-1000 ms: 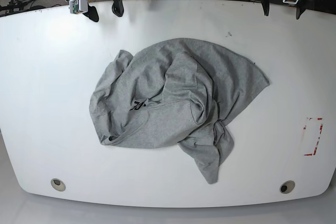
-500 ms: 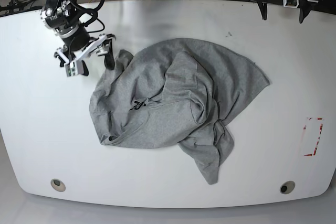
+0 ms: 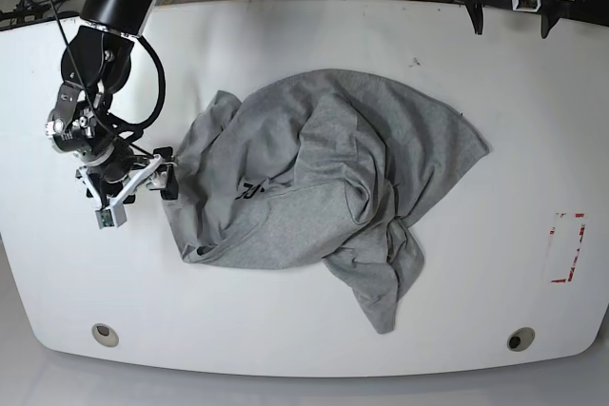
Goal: Fold the T-shirt properly
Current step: 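Lower both grippers to the crumpled grey shirt and pinch its edges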
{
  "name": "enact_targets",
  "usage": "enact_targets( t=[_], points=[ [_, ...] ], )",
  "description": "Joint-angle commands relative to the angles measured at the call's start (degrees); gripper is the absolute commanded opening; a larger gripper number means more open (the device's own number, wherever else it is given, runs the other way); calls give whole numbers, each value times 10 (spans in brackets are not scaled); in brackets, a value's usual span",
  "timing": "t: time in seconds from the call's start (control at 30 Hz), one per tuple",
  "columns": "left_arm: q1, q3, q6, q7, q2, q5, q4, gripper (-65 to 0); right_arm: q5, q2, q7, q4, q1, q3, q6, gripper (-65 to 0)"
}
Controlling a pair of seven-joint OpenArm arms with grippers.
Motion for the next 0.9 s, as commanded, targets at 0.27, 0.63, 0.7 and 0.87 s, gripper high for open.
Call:
enact_targets(
  t=[0.27,0.63,0.7,0.87],
  points=[
    [8,-3,3,-15,0,2,9,0,12,16,33,-198,135,0,3,-173],
    [-17,-2,3,-15,-5,2,8,0,-28,34,174,-448,236,-37,3,-174],
    [-24,-2,3,-15,-5,2,9,0,-32,34,205,-479,241,-58,3,-174],
    [-44,-2,3,-15,-5,2,9,0,-35,31,220,-505,238,-76,3,-176]
  ],
)
